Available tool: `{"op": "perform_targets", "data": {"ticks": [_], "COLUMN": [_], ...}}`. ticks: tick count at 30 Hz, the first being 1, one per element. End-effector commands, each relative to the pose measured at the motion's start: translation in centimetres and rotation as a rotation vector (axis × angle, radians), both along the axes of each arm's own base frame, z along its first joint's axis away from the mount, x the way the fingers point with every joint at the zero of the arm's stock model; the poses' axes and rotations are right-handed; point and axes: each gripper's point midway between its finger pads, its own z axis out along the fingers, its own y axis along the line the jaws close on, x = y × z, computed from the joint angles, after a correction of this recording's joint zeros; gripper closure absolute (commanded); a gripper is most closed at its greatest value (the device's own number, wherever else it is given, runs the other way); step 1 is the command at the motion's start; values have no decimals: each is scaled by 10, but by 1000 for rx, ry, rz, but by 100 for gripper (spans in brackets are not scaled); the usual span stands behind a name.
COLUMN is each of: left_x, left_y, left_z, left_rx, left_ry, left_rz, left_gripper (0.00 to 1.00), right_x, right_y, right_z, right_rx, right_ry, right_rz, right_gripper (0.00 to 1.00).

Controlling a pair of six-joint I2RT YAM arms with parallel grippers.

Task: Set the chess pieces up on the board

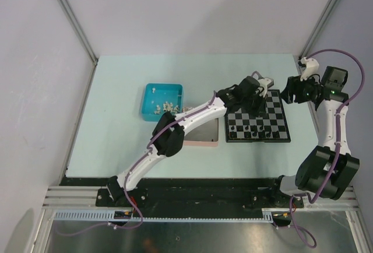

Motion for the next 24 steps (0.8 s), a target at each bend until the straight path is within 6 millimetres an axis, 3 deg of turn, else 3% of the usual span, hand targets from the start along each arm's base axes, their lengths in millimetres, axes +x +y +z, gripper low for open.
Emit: {"op": "perform_targets", "data": {"ticks": [1, 11, 24], "left_x": [-7, -11, -12], "left_y": [-29, -42, -42], "left_z": [30, 12, -3], "left_rx": [-150, -171, -141], "left_ry": [6, 40, 28], "left_rz": [-30, -23, -19], "left_gripper": [99, 99, 98], "right_x": [1, 1, 0], "right_y": [-1, -2, -2], "right_z": [2, 0, -1], "right_rx": [0, 10, 20], "right_ry": [-12, -7, -3], "right_rz": [7, 9, 11], "right_gripper": [36, 35, 36]}}
